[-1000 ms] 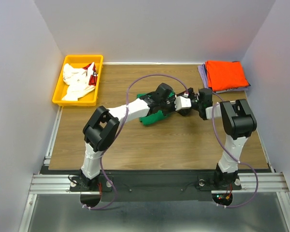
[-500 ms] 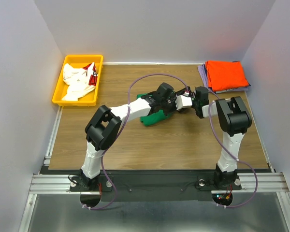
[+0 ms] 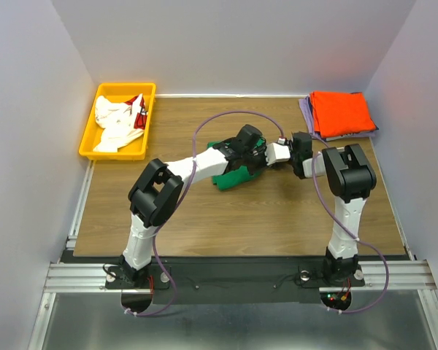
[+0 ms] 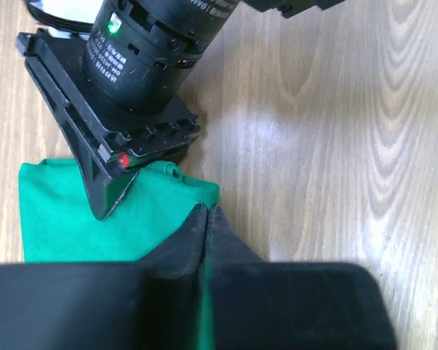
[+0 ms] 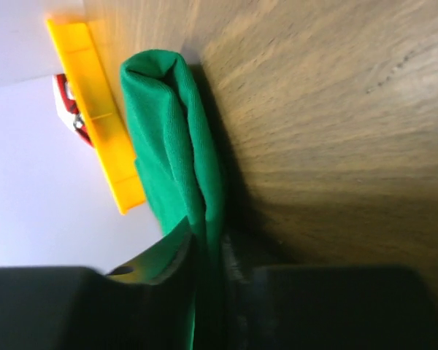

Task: Fold and stack the t-shirts
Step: Neatly place the folded tshirt to the corner

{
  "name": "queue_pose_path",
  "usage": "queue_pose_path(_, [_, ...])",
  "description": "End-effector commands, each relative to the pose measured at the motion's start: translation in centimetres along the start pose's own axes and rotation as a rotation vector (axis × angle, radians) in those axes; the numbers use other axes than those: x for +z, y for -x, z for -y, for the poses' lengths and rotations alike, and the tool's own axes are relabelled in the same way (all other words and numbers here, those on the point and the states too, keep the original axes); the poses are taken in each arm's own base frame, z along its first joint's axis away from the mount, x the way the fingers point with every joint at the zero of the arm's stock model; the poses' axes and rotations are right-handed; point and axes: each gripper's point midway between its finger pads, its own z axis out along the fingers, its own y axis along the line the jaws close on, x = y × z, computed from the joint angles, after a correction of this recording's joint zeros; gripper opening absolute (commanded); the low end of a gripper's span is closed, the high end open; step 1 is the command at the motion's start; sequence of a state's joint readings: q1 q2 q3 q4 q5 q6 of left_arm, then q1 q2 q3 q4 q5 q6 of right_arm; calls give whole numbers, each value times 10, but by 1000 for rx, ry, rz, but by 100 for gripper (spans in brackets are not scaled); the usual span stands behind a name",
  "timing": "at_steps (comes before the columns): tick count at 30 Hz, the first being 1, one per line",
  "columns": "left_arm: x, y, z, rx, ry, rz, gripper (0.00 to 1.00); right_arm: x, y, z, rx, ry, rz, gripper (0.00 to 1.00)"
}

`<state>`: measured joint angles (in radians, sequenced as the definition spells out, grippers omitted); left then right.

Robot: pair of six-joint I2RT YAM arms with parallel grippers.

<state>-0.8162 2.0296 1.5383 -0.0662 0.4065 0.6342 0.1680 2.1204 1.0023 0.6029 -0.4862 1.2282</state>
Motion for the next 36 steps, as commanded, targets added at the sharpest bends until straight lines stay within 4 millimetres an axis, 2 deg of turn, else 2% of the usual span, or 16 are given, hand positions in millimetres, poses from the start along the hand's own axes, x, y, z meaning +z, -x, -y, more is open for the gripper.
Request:
queue_pose_path(1, [-39, 49, -16, -38, 23, 128, 32, 7, 10, 31, -121, -131, 64, 18])
queue_pose_path(3, [-61, 50, -28, -127, 35, 154, 44, 1, 16, 29, -211, -172, 68, 5])
queue_pose_path(4, [-82, 57, -35, -147, 55, 177, 48, 0, 25, 12, -294, -160, 84, 1])
queue_pose_path(7, [-125, 52, -54, -224, 110, 194, 55, -6, 36, 3, -409, -212, 90, 1])
queue_pose_path(8, [-133, 49, -57, -236, 120, 187, 55, -7, 46, -12, -502, -205, 110, 1])
queue_pose_path(10, [-156, 33, -65, -269, 159, 155, 56, -13, 55, -19, -581, -248, 126, 1])
queue_pose_path(11, [-162, 26, -67, -281, 171, 144, 58, -15, 68, -34, -684, -252, 151, 1])
queue_pose_path(12, [-168, 19, -67, -294, 178, 128, 74, -18, 74, -36, -725, -276, 158, 1])
queue_pose_path(14, [-183, 5, -69, -309, 207, 109, 80, -25, 82, -33, -824, -337, 137, 1])
queue_pose_path(15, [-191, -4, -66, -320, 215, 93, 98, -30, 91, -38, -896, -361, 140, 1])
queue_pose_path(18, [-207, -7, -60, -331, 234, 102, 99, -38, 112, -48, -994, -400, 152, 1])
queue_pose_path(24, [-211, -29, -39, -409, 249, 83, 98, -57, 155, -67, -1116, -440, 167, 1])
queue_pose_path(25, [-212, -34, -34, -420, 248, 77, 98, -61, 167, -83, -1160, -435, 197, 1])
queue_pose_path(28, [-213, -42, -29, -440, 264, 67, 99, -73, 194, -86, -1182, -486, 229, 1])
queue_pose_path(29, [-213, -42, -28, -441, 264, 68, 98, -78, 206, -99, -1201, -485, 266, 1])
queue_pose_path(36, [-209, -49, -28, -463, 275, 62, 99, -96, 265, -104, -1232, -572, 361, 1])
